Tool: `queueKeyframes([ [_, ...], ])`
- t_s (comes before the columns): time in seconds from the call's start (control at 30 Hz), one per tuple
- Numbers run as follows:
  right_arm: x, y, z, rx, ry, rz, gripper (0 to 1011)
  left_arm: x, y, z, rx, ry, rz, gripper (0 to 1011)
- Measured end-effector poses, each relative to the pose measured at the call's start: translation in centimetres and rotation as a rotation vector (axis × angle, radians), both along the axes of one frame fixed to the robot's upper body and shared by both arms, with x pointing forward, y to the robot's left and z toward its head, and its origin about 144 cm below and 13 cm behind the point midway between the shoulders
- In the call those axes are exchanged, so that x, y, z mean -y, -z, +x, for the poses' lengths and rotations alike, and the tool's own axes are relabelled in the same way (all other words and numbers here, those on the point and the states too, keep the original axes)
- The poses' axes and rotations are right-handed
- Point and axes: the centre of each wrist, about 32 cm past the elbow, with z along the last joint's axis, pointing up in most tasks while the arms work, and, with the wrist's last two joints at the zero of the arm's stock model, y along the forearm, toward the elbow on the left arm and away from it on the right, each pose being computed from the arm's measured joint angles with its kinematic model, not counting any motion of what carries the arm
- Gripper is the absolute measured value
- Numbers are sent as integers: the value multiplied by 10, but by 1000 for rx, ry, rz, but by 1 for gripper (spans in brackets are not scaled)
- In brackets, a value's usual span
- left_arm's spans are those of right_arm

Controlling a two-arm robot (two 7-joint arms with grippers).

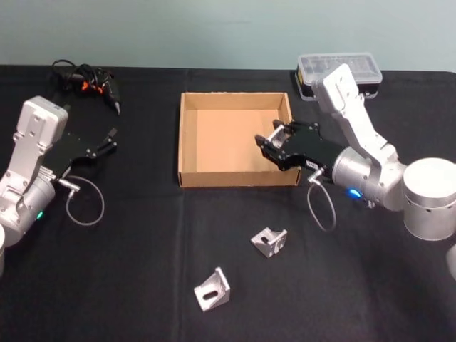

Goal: Use one hand to pick up the angle iron from the table and place it into the box.

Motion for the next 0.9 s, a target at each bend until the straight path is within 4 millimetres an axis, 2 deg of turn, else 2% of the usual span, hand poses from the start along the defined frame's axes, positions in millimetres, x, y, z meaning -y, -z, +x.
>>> queueKeyframes([
  [0.9, -33, 9, 69, 2, 92, -80, 453, 0, 0, 0, 0, 0, 0, 1011],
])
